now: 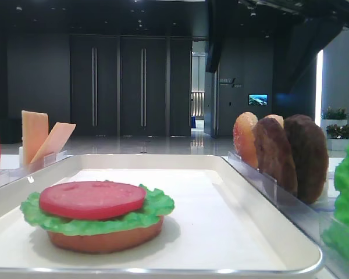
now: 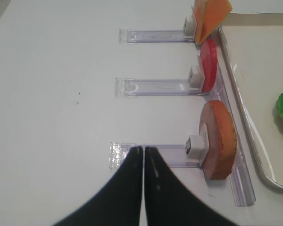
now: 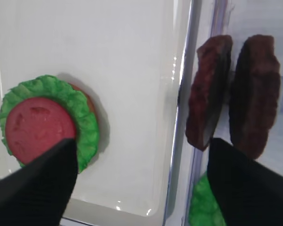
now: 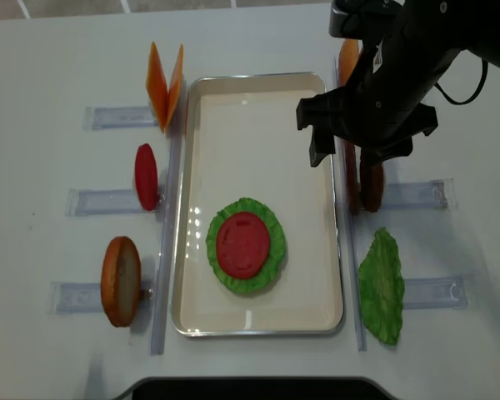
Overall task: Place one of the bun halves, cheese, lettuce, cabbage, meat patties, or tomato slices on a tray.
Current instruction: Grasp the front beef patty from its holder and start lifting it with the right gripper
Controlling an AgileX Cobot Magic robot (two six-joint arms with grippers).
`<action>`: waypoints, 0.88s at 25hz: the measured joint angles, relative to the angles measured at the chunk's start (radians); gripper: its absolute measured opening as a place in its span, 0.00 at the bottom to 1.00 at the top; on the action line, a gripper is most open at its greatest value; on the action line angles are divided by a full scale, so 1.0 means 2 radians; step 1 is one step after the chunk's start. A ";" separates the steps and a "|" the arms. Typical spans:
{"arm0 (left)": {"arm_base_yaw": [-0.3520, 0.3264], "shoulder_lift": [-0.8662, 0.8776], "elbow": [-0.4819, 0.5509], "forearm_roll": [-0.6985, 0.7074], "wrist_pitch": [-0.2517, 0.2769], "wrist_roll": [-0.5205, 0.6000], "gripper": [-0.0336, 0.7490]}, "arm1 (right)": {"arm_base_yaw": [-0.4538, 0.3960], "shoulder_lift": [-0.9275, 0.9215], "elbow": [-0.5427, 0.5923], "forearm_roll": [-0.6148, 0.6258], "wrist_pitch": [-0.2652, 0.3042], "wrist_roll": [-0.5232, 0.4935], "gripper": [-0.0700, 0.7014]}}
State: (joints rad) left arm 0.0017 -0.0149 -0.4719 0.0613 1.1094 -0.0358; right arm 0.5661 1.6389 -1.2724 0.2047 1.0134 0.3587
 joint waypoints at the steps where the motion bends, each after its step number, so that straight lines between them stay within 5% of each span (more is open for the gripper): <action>1: 0.000 0.000 0.000 0.000 0.000 0.000 0.04 | 0.000 0.003 -0.001 0.000 -0.005 0.000 0.79; 22: 0.000 0.000 0.000 0.000 0.000 0.000 0.04 | 0.000 0.042 -0.002 -0.021 -0.021 0.000 0.79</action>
State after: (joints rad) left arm 0.0017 -0.0149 -0.4719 0.0613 1.1094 -0.0358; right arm 0.5661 1.7227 -1.2771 0.1636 0.9718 0.3578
